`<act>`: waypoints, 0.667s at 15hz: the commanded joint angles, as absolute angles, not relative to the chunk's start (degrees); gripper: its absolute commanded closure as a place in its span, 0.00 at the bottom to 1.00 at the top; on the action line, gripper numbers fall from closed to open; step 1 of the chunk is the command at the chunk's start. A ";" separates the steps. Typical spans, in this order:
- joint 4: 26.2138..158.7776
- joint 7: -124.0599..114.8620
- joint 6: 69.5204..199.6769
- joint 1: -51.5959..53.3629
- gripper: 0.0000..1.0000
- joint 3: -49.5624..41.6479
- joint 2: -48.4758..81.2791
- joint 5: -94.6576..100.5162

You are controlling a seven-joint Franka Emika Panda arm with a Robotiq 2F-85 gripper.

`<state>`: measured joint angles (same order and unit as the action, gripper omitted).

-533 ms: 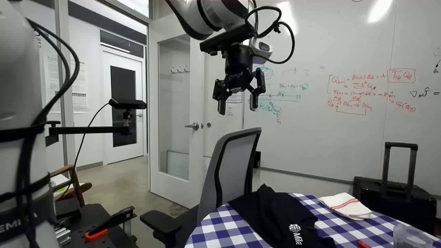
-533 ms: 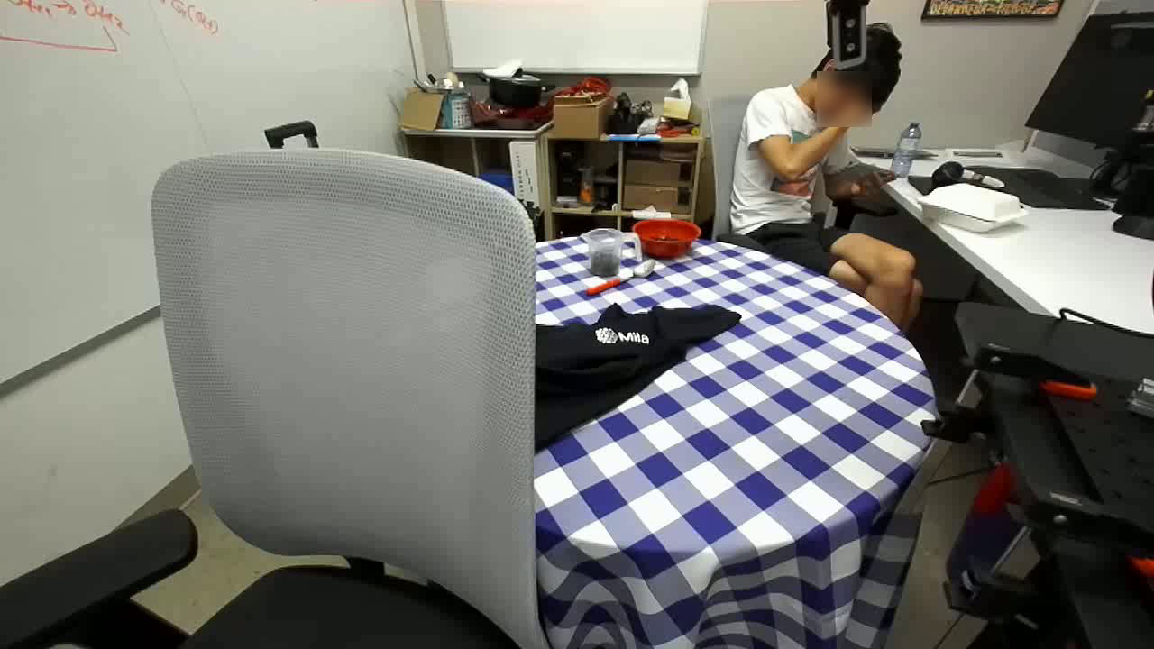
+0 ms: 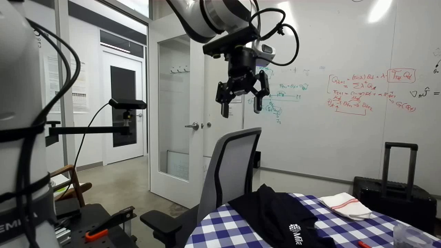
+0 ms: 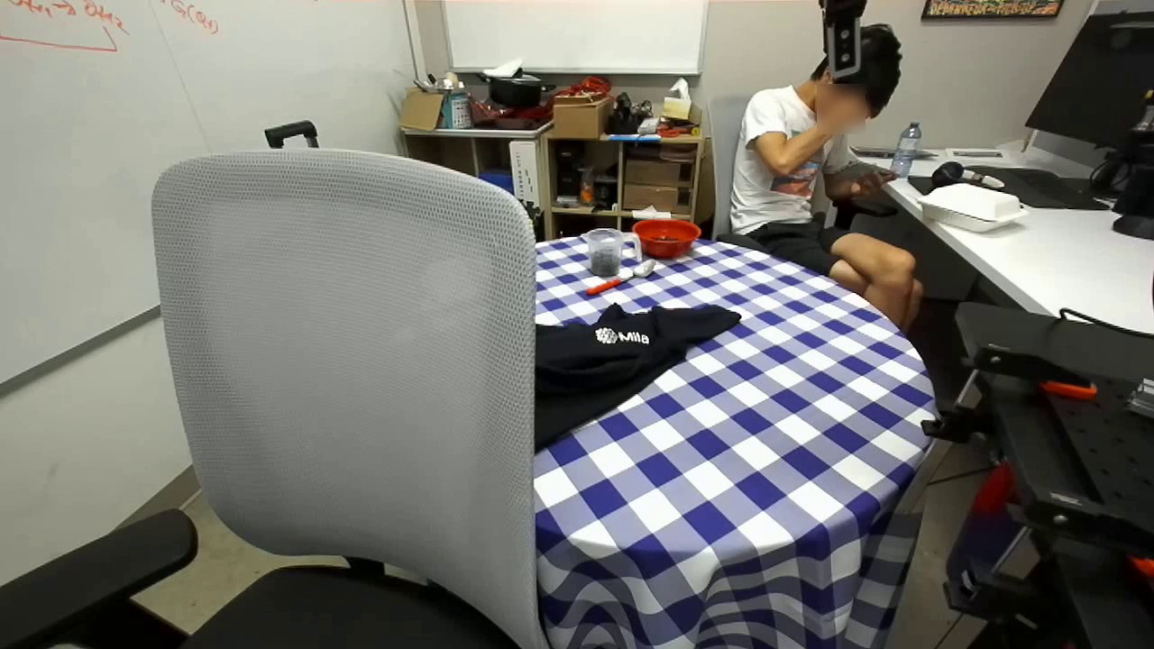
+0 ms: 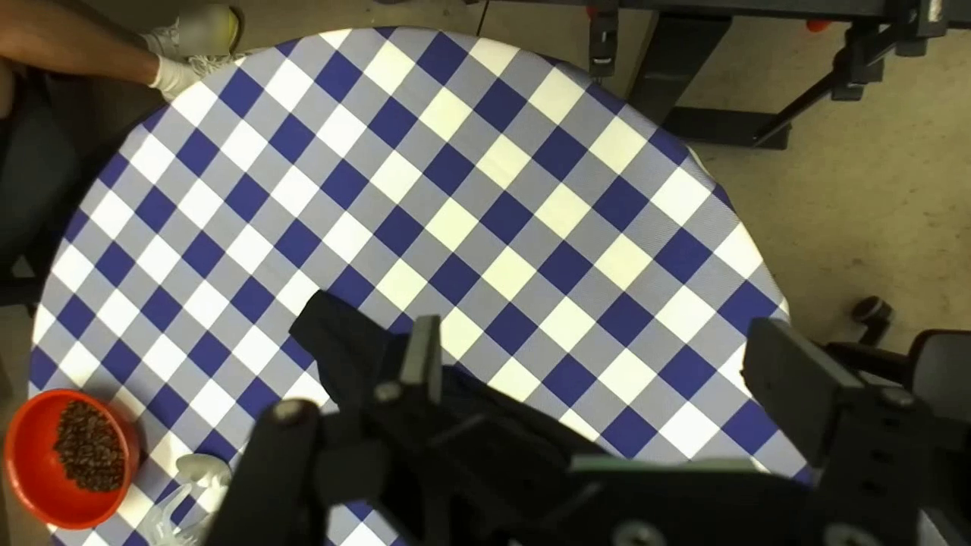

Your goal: Pick up the black hood and hang it on the chair

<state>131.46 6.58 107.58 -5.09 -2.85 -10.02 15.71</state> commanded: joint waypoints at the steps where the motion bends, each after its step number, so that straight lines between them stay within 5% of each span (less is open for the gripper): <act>1: 128.10 7.98 112.54 -6.05 0.00 -4.67 -3.05 20.36; 10: 110.61 19.65 125.55 -10.74 0.00 -7.60 19.50 13.48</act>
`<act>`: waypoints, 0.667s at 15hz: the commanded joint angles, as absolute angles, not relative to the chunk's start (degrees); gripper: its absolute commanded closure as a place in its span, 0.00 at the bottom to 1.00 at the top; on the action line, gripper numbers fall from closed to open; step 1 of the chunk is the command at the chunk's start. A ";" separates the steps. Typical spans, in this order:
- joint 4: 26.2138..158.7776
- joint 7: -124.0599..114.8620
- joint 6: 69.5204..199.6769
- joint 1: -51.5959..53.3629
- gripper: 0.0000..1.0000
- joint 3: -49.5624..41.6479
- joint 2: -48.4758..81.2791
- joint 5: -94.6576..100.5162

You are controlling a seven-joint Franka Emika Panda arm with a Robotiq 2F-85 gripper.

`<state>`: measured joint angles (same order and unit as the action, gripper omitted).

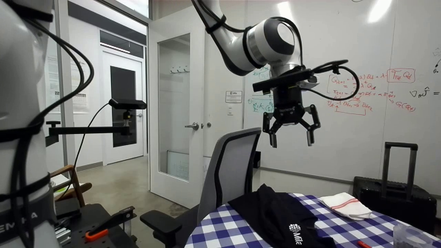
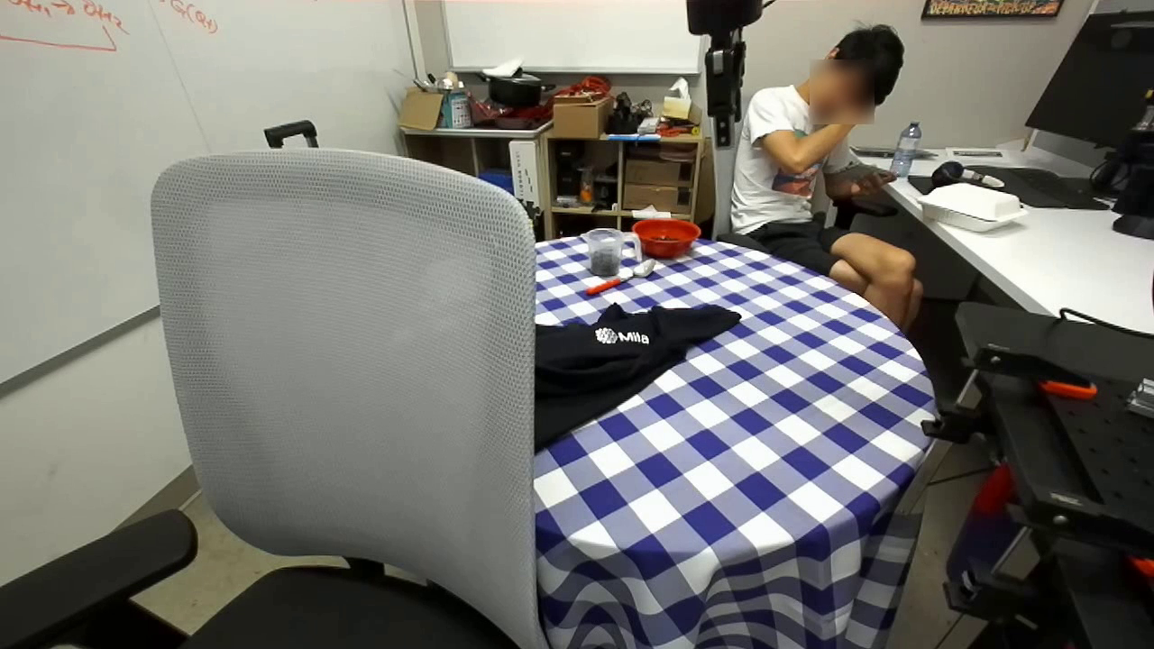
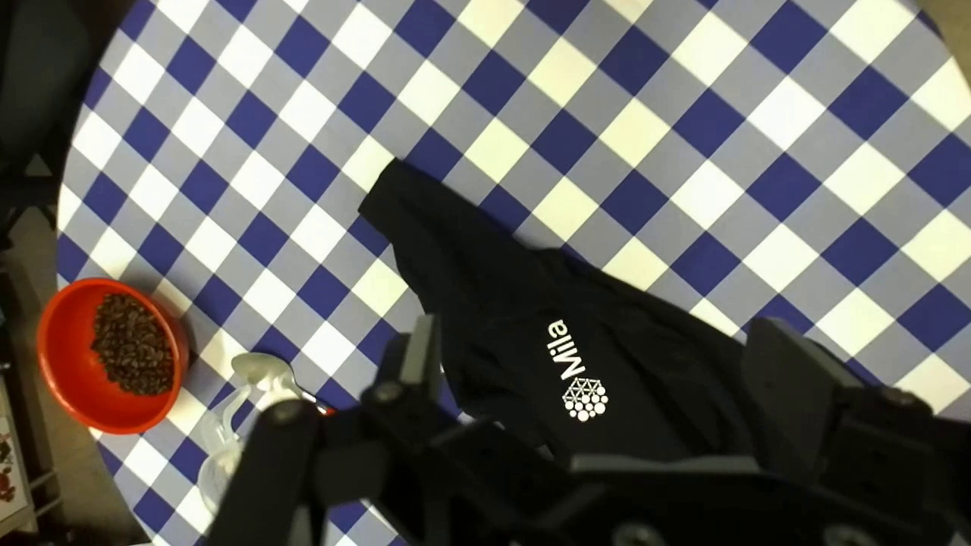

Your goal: Pick up the black hood and hang it on the chair

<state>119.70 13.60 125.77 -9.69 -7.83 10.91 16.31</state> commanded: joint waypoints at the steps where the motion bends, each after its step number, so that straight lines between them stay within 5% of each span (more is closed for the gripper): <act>1: 107.70 20.96 124.68 -11.03 0.00 -7.39 22.32 13.53; 10: 86.10 30.99 123.27 -11.46 0.00 -4.74 42.83 16.63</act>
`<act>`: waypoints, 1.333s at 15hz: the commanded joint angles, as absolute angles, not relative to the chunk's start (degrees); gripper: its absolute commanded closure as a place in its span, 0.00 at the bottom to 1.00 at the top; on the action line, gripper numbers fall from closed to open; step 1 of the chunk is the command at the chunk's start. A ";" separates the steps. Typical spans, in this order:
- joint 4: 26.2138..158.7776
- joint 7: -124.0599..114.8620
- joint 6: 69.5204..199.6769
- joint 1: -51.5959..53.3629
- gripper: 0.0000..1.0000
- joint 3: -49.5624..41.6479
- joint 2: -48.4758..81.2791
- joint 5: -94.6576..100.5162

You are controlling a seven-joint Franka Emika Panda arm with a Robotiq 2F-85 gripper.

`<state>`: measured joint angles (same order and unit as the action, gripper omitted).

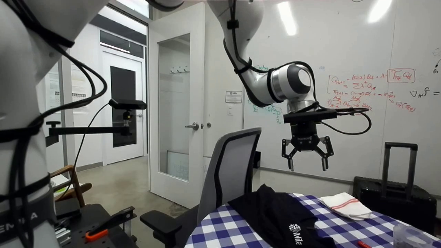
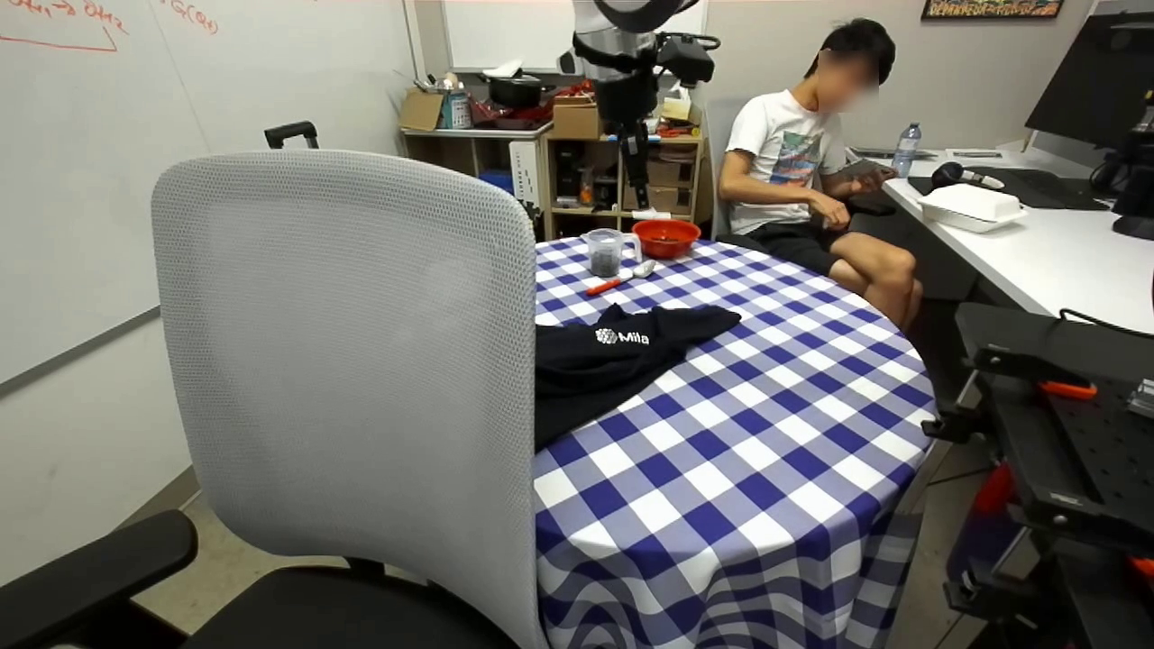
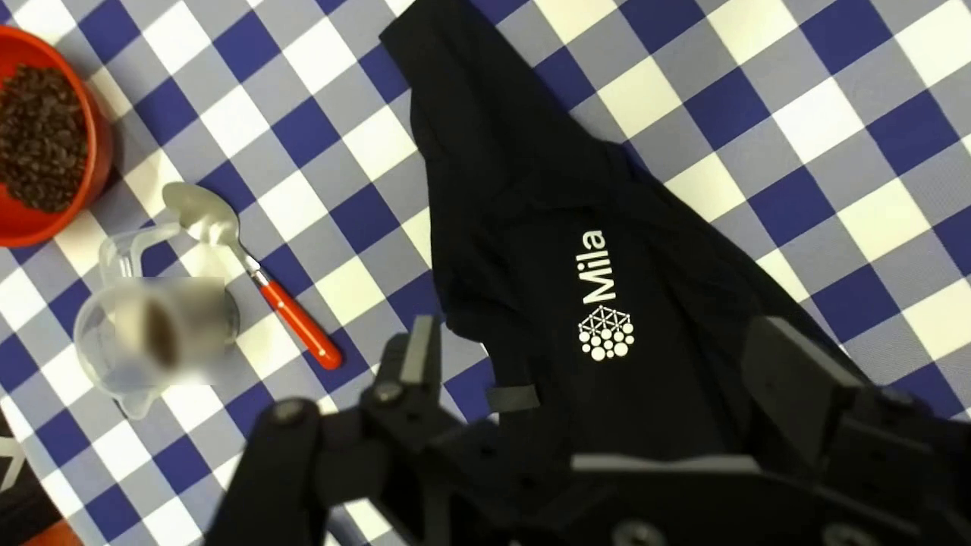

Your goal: Pick up the black hood and hang it on the chair

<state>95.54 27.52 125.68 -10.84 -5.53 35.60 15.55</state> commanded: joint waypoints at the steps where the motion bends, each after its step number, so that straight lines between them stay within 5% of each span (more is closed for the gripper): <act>1: 83.85 31.79 123.10 -11.58 0.00 -4.75 44.78 16.98; 20: 45.01 43.31 108.61 -14.13 0.00 -6.57 78.17 17.92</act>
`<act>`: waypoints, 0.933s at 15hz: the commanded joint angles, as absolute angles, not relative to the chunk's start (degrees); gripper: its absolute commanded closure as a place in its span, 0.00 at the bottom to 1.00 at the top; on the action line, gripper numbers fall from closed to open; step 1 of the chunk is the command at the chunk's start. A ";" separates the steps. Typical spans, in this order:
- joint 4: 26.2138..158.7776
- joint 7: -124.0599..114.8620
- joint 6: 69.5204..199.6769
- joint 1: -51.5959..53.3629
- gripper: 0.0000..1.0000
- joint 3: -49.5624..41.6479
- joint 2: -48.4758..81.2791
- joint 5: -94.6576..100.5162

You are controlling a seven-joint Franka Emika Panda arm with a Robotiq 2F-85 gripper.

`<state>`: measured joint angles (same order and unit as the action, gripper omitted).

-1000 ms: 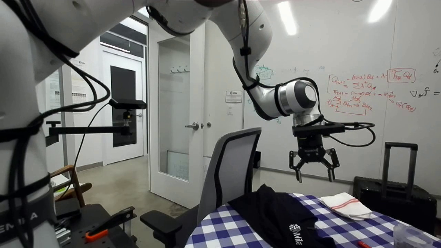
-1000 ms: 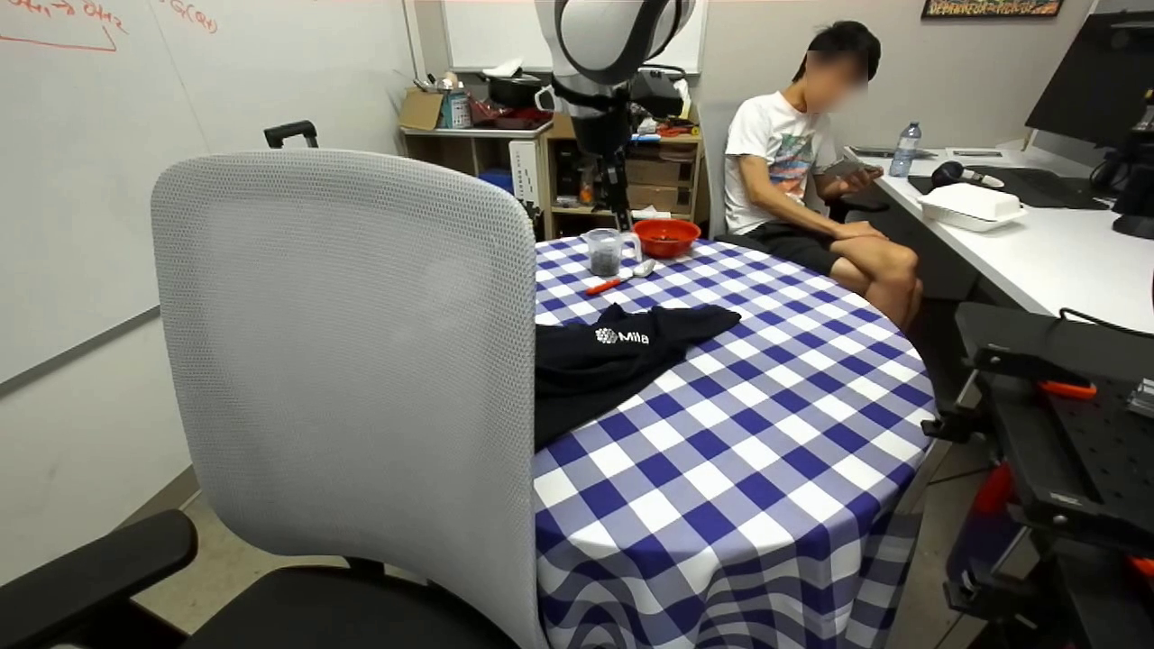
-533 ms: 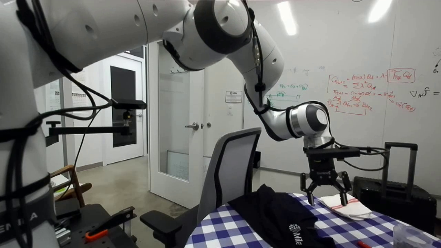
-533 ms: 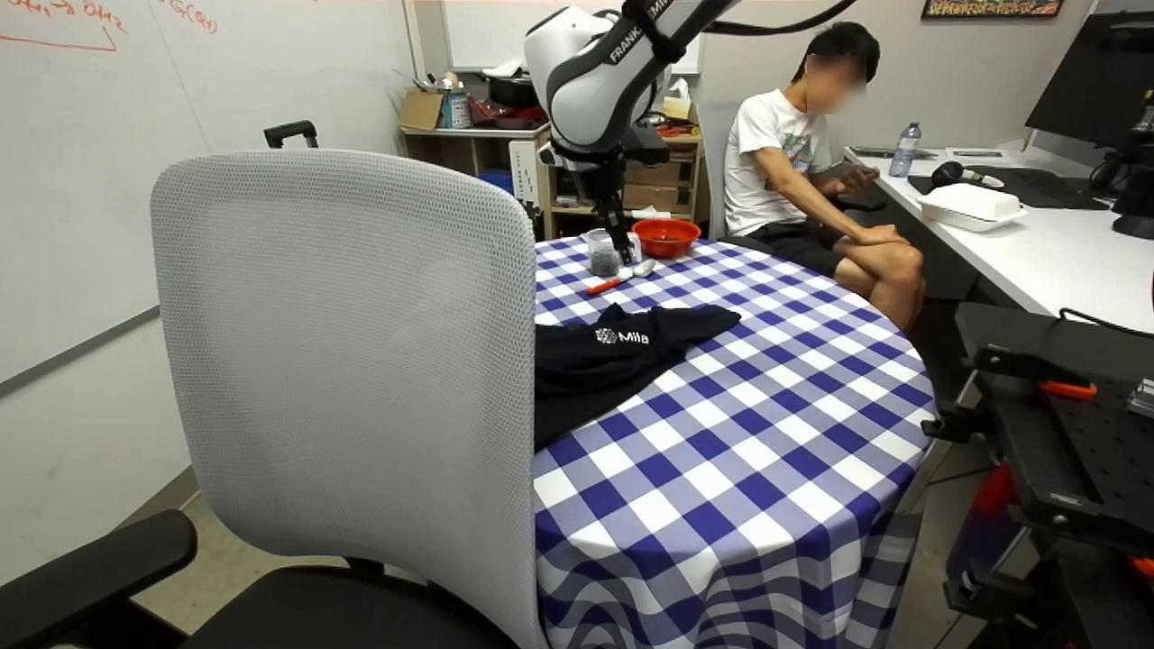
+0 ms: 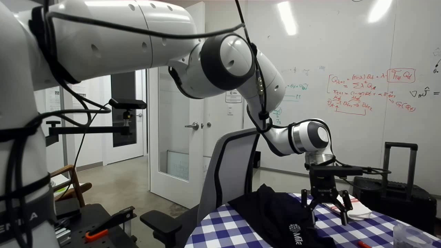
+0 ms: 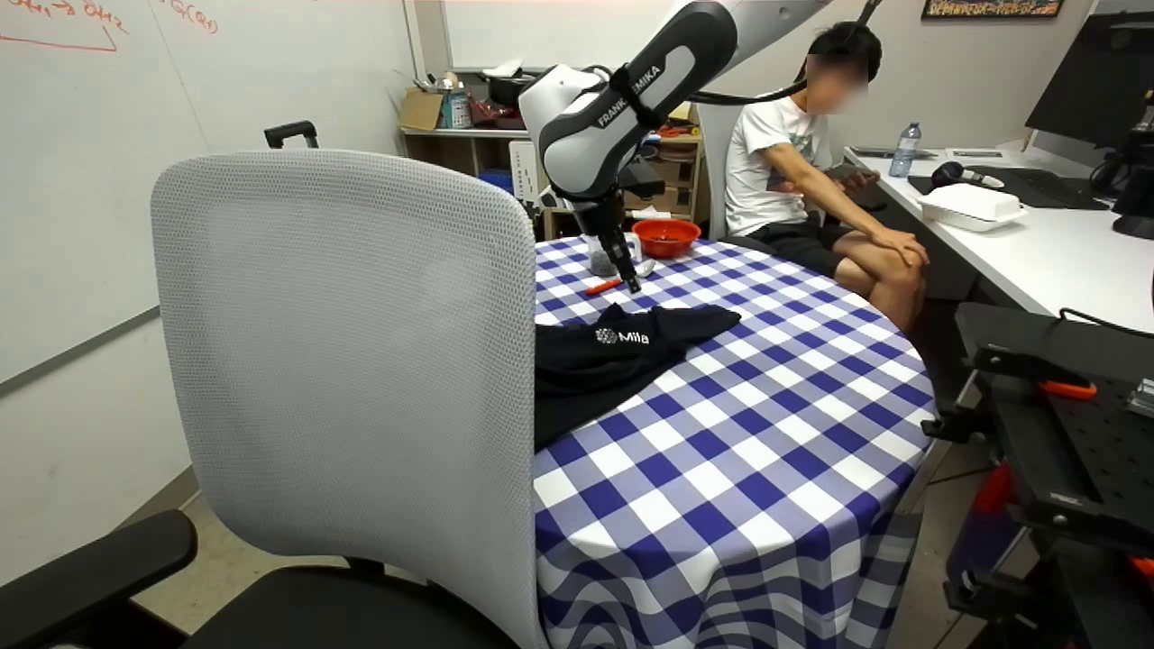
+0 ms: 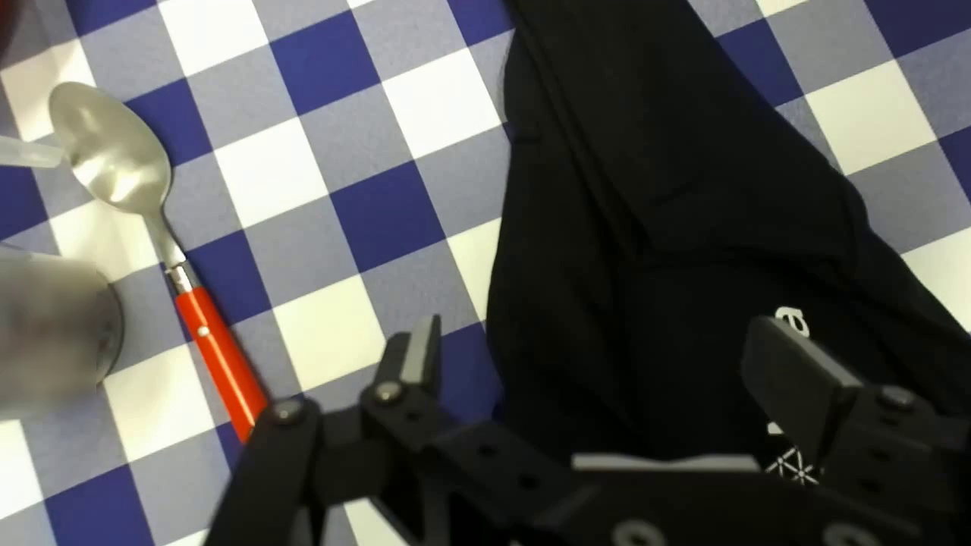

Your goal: Pick up the black hood and hang it on the chair

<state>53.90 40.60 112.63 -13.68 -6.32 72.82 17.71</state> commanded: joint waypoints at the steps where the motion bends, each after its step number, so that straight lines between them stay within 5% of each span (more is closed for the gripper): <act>1: 43.58 43.66 107.90 -14.21 0.00 -6.56 79.12 17.88; 14: 32.96 54.21 103.83 -15.98 0.04 -4.27 85.68 13.60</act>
<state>37.77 49.31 106.56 -14.86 -5.55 83.54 15.73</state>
